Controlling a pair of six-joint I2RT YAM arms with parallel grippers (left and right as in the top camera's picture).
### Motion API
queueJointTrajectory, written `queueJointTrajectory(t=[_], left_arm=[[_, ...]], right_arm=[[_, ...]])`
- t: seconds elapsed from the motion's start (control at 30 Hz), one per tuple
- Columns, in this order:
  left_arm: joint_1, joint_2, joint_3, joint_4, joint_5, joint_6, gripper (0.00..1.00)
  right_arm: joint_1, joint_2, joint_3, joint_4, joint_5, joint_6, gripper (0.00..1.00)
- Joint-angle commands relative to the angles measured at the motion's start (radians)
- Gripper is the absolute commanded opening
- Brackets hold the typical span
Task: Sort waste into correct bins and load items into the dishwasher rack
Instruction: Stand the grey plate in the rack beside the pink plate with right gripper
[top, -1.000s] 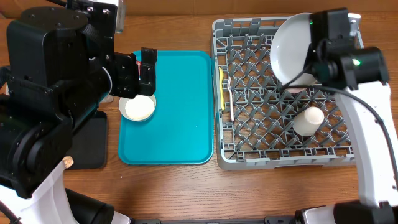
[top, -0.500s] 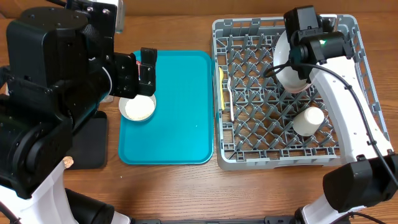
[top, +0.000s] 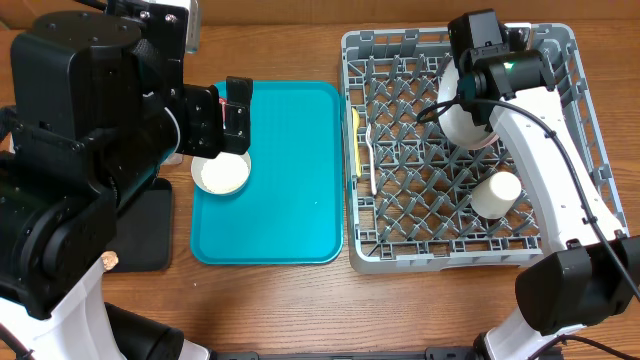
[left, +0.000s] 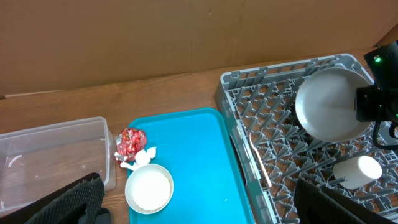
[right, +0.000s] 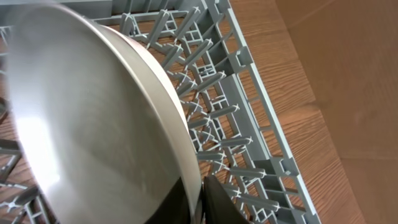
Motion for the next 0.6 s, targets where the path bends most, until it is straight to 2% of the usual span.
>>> queueJointTrajectory(t=[0.0, 0.13, 0.43, 0.57], left_arm=[[0.003, 0.004, 0.0, -0.001, -0.013, 0.001, 1.0], [0.003, 0.004, 0.0, -0.001, -0.013, 0.001, 1.0], [0.003, 0.004, 0.0, -0.001, -0.013, 0.001, 1.0], [0.003, 0.004, 0.0, -0.001, -0.013, 0.001, 1.0]], right_arm=[[0.005, 0.0, -0.004, -0.003, -0.029, 0.013, 0.2], [0.01, 0.0, -0.004, -0.021, -0.057, 0.013, 0.24], [0.071, -0.018, 0.004, -0.017, -0.059, 0.022, 0.25], [0.09, -0.064, 0.013, -0.018, -0.13, 0.022, 0.25]])
